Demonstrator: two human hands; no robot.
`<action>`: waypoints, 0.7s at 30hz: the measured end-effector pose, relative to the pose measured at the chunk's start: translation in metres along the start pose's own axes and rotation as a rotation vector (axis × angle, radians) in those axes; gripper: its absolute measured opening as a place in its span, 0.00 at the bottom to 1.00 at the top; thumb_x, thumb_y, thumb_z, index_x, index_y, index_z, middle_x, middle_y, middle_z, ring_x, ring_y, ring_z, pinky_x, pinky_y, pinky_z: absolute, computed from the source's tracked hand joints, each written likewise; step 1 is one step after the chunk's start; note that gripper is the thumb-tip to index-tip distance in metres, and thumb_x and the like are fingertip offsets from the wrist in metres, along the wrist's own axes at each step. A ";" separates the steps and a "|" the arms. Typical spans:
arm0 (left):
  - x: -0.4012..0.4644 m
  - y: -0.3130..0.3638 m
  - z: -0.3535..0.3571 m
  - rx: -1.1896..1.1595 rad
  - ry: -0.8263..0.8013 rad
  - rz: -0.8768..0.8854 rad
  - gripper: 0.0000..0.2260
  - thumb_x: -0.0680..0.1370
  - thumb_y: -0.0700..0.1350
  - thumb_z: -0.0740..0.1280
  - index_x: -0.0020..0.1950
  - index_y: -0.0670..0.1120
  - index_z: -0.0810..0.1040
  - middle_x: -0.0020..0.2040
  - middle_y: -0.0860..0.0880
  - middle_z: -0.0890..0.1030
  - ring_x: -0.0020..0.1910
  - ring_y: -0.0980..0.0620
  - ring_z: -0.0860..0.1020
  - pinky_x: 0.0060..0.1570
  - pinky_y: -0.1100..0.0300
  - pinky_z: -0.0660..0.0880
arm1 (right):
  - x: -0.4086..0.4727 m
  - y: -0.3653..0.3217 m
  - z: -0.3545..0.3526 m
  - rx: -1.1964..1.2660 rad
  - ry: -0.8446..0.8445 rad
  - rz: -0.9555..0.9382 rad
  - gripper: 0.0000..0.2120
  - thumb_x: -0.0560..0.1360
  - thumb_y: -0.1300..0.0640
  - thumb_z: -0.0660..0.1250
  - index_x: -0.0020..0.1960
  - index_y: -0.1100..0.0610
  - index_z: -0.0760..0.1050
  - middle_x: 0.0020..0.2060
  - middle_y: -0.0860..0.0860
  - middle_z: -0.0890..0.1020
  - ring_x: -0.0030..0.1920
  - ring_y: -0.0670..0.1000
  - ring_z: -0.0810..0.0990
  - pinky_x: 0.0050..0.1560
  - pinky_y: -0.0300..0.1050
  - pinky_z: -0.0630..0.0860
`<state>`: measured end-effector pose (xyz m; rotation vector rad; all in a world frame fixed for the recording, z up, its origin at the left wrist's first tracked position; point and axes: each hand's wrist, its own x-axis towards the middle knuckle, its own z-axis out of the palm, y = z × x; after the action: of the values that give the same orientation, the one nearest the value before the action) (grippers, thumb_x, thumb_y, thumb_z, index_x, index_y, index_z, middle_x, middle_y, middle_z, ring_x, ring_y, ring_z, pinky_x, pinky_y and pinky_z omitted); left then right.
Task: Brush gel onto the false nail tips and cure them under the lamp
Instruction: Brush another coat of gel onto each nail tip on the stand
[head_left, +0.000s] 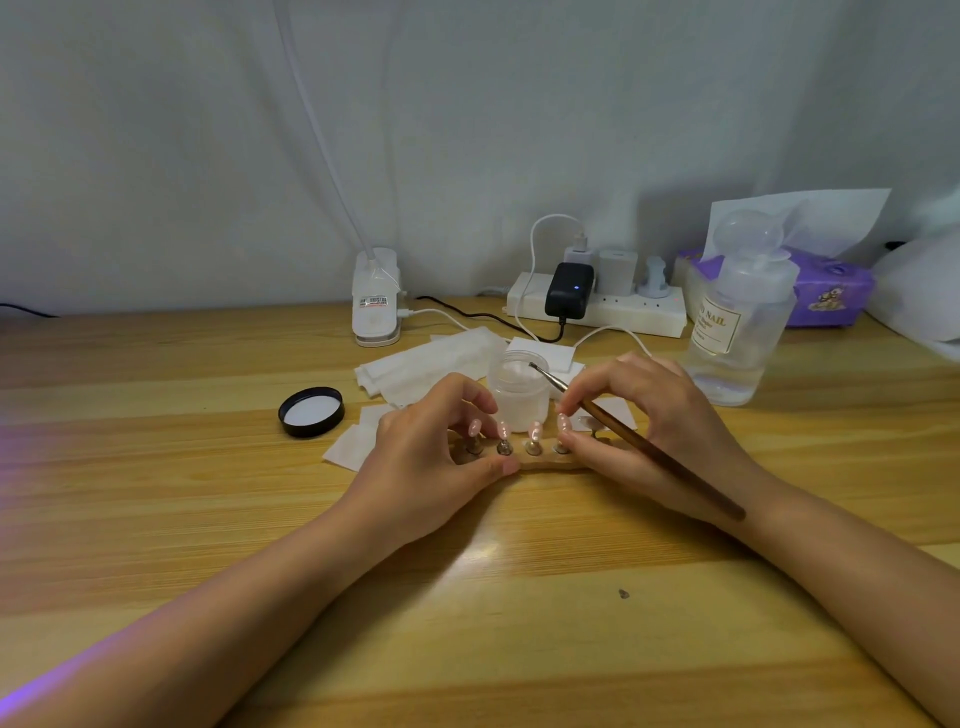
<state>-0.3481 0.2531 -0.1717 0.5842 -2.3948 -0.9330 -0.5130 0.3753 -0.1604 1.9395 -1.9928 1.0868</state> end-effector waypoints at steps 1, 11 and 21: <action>0.000 0.000 0.000 -0.001 0.000 -0.001 0.16 0.67 0.51 0.73 0.46 0.60 0.68 0.43 0.61 0.77 0.50 0.60 0.75 0.57 0.51 0.71 | 0.000 0.000 0.000 -0.003 0.000 -0.005 0.08 0.67 0.50 0.69 0.46 0.45 0.75 0.42 0.42 0.80 0.47 0.40 0.75 0.55 0.37 0.63; -0.001 0.004 0.002 0.026 0.088 0.141 0.17 0.67 0.54 0.74 0.48 0.60 0.68 0.48 0.62 0.75 0.52 0.63 0.72 0.58 0.51 0.67 | -0.001 -0.015 0.002 0.091 0.165 -0.018 0.08 0.67 0.45 0.64 0.45 0.45 0.73 0.40 0.40 0.77 0.45 0.39 0.73 0.51 0.38 0.68; -0.005 0.009 0.003 0.163 0.284 0.504 0.08 0.69 0.52 0.65 0.46 0.50 0.75 0.42 0.60 0.74 0.42 0.63 0.71 0.45 0.59 0.62 | -0.004 -0.047 0.013 0.288 0.219 -0.005 0.10 0.67 0.46 0.66 0.47 0.42 0.69 0.41 0.37 0.76 0.44 0.39 0.76 0.50 0.52 0.75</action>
<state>-0.3477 0.2636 -0.1693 0.1364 -2.2108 -0.4109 -0.4648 0.3763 -0.1542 1.8507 -1.7968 1.5842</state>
